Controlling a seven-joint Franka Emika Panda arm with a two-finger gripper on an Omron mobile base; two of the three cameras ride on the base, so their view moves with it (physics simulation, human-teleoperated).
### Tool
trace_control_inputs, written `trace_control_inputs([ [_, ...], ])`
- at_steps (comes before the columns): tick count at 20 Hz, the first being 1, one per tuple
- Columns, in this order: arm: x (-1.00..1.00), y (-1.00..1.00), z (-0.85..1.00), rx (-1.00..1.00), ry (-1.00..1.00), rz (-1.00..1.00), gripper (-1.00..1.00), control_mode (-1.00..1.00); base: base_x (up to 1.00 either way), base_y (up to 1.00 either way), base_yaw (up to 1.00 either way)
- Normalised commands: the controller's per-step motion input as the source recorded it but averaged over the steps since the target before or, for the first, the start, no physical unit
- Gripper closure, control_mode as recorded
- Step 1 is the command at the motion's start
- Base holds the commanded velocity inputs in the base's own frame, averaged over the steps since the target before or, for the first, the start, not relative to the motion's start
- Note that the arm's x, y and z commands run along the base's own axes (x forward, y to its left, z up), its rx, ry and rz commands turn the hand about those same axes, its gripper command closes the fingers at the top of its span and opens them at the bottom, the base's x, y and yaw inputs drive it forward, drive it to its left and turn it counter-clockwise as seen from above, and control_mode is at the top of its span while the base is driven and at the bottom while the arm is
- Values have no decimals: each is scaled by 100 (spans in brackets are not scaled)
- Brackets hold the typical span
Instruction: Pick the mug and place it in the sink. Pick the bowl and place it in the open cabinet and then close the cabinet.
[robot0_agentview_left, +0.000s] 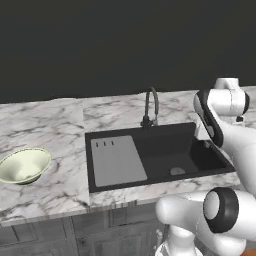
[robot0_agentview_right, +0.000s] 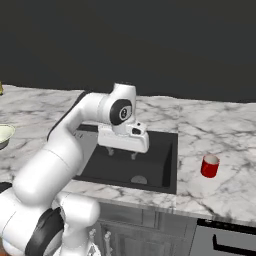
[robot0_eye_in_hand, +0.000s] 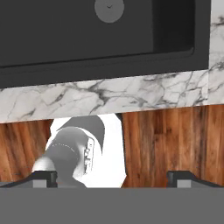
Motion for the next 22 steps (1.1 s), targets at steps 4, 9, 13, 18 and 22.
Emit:
trace_control_inputs([
  [4, 0, -63, -19, 0, 11, -4, -100, -100, 0, 0, 0],
  [9, 0, -63, -9, 0, 4, -7, -100, -100, 0, 0, 0],
  [13, 0, -57, -3, 0, 0, -12, -100, -100, 0, 0, 0],
  [18, 1, -42, 0, 0, 0, -6, -100, -100, 0, 0, 0],
  [22, 6, -36, -5, 0, 0, 0, -100, -100, 0, 0, 0],
])
